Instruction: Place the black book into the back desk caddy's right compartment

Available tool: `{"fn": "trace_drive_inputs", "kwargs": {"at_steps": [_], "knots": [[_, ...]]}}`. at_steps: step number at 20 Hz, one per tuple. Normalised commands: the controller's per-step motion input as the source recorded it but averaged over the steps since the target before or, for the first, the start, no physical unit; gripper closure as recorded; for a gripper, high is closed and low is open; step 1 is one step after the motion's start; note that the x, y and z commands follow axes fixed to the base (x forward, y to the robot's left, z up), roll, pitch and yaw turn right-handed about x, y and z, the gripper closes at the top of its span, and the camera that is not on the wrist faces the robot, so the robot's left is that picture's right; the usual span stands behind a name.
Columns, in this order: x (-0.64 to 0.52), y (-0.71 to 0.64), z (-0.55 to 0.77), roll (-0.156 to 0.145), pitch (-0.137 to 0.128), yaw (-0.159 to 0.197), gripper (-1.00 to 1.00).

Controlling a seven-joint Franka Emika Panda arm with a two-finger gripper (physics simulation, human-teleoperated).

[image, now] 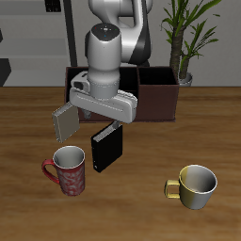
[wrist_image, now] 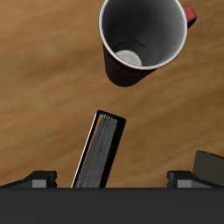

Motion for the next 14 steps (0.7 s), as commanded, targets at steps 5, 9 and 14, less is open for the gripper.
{"fn": "trace_drive_inputs", "kwargs": {"at_steps": [5, 9, 14], "knots": [[0.05, 0.07, -0.03, 0.011, 0.0, -0.008, -1.0], [0.08, 0.1, -0.03, 0.01, -0.005, -0.003, -1.0], [0.04, -0.01, -0.03, -0.008, 0.006, -0.009, -1.0]]}}
